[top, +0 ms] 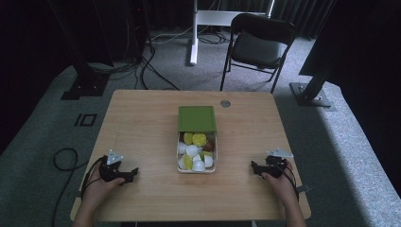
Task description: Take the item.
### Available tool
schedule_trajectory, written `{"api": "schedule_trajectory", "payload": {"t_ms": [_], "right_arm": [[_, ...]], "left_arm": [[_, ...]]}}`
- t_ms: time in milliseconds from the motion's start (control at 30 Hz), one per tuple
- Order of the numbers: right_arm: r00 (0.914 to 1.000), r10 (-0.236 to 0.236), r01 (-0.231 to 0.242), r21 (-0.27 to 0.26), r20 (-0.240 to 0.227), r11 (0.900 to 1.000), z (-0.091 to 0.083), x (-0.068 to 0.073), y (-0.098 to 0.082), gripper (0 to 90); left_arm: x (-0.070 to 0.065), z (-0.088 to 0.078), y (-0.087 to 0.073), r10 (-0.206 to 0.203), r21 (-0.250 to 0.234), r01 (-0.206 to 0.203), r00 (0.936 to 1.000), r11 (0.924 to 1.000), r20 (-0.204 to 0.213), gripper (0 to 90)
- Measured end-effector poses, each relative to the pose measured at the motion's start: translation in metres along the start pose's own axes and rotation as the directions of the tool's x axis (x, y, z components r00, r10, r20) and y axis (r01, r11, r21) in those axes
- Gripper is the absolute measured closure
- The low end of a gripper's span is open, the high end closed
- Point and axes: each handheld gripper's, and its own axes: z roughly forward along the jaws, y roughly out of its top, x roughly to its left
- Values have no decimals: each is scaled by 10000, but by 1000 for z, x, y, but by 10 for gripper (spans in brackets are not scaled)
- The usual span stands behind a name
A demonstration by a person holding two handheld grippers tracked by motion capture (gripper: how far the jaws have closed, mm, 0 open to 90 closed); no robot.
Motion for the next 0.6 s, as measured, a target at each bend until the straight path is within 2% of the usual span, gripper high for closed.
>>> {"api": "schedule_trajectory", "payload": {"t_ms": [200, 400, 500, 533, 600], "right_arm": [[10000, 4, -4, 2, 3, 10000, 0, 0, 0, 124], [10000, -1, 1, -3, 6, 10000, 0, 0, 0, 124], [10000, 0, 0, -2, 5, 10000, 0, 0, 0, 124], [10000, -2, 2, -2, 5, 10000, 0, 0, 0, 125], [10000, 2, -2, 2, 4, 10000, 0, 0, 0, 124]], "left_arm": [[0, 0, 0, 8, -2, -8, 10000, 10000, -4, 93], [-4, -1, 1, -290, 88, 293, 9993, 9995, -246, 93], [-5, -4, 4, -429, -161, 428, 9990, 9990, -115, 94], [-5, -8, 8, -698, -603, 715, 9971, 9956, 296, 93], [-5, -12, 14, -726, -948, 759, 9966, 9926, 381, 93]]}}
